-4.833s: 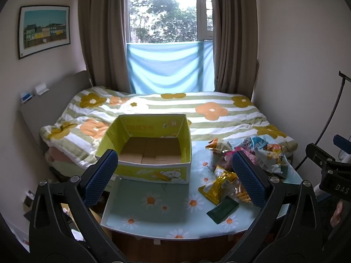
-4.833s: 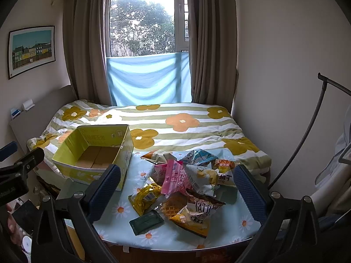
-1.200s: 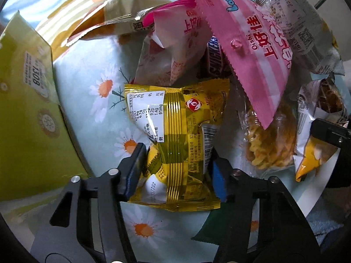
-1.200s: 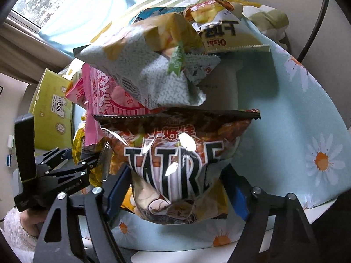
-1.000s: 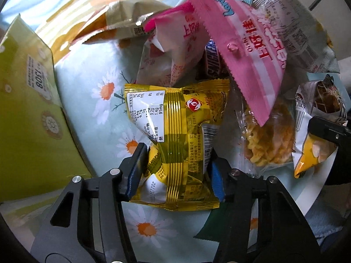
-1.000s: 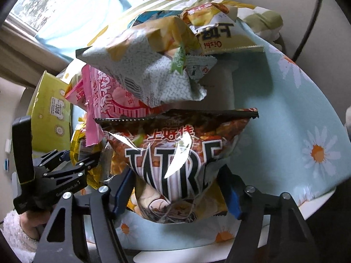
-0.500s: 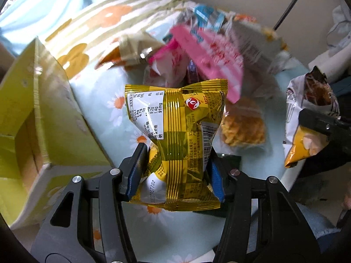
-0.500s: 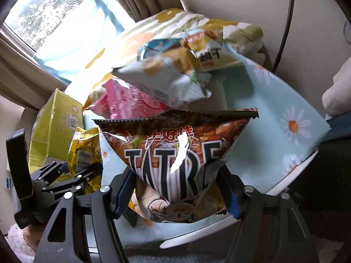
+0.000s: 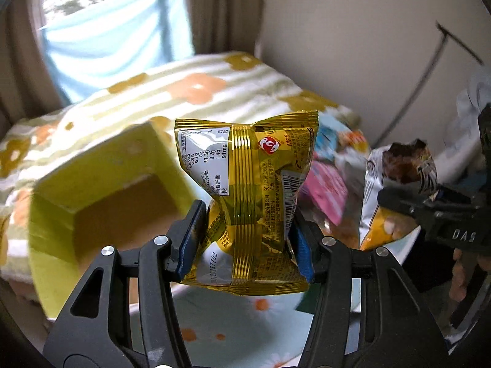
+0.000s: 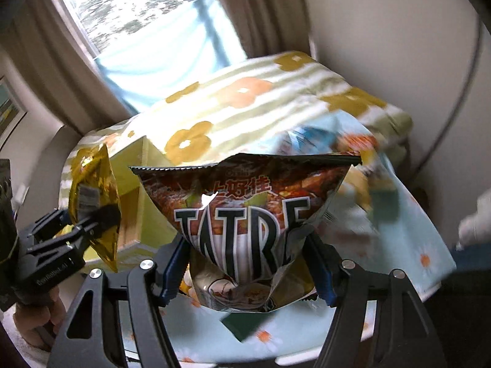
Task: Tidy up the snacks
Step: 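Carry both bags over the cardboard box and open both tools to drop them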
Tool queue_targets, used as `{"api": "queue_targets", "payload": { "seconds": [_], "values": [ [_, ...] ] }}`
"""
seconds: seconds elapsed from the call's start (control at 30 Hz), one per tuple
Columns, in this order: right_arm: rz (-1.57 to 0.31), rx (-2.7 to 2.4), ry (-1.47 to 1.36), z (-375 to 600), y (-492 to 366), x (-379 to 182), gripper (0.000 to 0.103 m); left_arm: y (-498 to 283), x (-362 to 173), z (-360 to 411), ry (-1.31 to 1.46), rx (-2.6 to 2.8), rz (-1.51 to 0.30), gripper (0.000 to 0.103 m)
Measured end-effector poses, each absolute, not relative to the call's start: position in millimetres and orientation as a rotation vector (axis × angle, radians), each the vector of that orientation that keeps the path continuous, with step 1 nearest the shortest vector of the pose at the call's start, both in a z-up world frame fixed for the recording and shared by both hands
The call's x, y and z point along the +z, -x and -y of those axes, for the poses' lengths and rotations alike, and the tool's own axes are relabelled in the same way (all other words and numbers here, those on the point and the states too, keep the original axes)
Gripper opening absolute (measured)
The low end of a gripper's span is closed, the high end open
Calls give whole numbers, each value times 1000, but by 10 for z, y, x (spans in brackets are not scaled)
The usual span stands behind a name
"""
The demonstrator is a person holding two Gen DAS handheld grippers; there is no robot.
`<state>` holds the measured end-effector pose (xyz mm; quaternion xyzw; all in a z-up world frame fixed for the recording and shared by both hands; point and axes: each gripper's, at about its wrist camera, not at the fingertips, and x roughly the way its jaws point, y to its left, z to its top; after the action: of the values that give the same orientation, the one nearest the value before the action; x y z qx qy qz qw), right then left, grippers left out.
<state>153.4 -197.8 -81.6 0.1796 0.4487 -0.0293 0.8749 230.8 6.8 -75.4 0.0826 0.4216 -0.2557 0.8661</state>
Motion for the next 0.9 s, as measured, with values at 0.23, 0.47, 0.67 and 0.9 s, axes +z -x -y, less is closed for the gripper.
{"api": "queue_targets", "payload": {
  "seconds": [0.23,0.47,0.67,0.9],
  "values": [
    [-915,94,-281,1204,-2087,-570,65,-2592,-457,-916,-71,-383,-842,49],
    [-932,210,-220,507,-2588,-619,65,-2833,-679,-1649,-29,-254,-881,49],
    [-1008,265,-211,139,-2927,-870,65,-3044,-1071,-2070,13,-183,-990,49],
    [-1096,304,-123,-87,-3270,-1213,65,-3213,-1643,-2104,35,-117,-1140,49]
  ]
}}
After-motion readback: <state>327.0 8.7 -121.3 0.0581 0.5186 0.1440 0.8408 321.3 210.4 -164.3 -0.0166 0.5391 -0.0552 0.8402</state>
